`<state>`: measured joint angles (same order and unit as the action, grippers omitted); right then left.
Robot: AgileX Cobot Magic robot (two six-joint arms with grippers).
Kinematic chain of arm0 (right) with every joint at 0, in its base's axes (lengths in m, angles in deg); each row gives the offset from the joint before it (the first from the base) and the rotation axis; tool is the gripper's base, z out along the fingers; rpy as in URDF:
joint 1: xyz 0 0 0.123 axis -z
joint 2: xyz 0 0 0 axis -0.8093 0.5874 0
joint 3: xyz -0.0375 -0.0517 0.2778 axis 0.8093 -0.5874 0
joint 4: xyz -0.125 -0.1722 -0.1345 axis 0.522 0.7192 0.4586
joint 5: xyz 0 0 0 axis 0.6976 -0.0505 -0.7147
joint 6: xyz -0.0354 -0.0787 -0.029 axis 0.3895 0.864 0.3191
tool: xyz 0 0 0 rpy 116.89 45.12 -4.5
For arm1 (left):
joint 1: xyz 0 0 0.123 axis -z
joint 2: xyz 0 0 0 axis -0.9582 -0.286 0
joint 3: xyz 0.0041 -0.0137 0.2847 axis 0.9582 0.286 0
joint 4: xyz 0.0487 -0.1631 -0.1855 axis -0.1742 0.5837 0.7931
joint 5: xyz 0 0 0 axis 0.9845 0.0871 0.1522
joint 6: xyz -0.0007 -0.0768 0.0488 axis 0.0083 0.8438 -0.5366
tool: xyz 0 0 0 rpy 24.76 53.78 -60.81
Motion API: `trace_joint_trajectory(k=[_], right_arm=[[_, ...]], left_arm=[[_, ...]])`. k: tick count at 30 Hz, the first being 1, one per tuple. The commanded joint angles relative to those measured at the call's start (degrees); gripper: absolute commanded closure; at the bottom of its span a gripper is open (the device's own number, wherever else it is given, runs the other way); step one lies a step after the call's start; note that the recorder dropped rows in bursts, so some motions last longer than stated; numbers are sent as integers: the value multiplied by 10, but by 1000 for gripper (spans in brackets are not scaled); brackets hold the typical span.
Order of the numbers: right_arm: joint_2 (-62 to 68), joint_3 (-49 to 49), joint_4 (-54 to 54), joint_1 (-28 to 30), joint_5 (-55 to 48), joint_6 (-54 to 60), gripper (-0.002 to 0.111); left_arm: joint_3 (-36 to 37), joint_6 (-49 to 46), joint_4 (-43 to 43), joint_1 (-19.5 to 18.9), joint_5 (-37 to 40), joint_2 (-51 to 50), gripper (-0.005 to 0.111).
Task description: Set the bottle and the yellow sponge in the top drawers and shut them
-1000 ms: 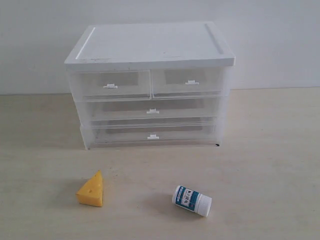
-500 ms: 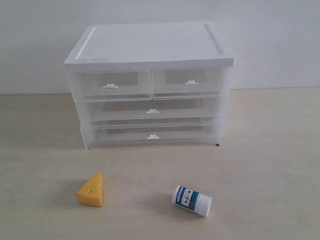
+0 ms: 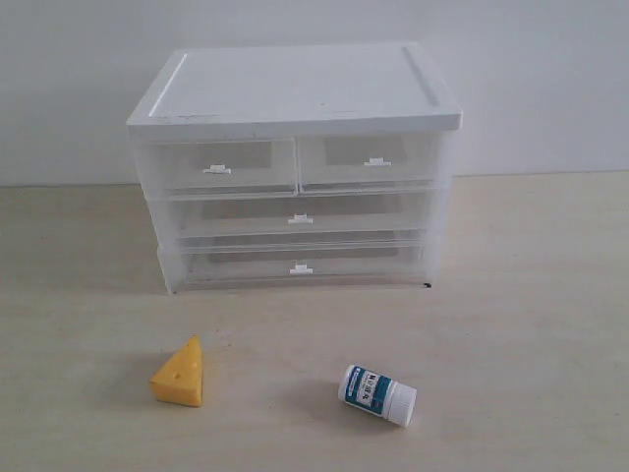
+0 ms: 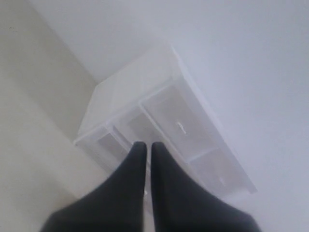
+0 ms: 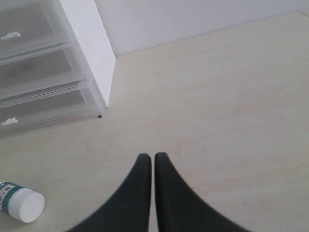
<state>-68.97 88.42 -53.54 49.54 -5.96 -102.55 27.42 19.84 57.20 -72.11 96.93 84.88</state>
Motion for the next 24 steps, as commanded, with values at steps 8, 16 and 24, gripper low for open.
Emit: trace_joint_trajectory(k=[8, 16, 24], right_arm=[[-3, 0, 3, -1, 3, 2, 108], [-3, 0, 3, -1, 3, 2, 108], [-3, 0, 10, -1, 26, 4, 108]], left_arm=[[-69, -565, 403, -1, 128, 2, 103], [-79, -816, 568, -1, 278, -67, 103], [-79, -823, 538, -1, 330, -218, 103]])
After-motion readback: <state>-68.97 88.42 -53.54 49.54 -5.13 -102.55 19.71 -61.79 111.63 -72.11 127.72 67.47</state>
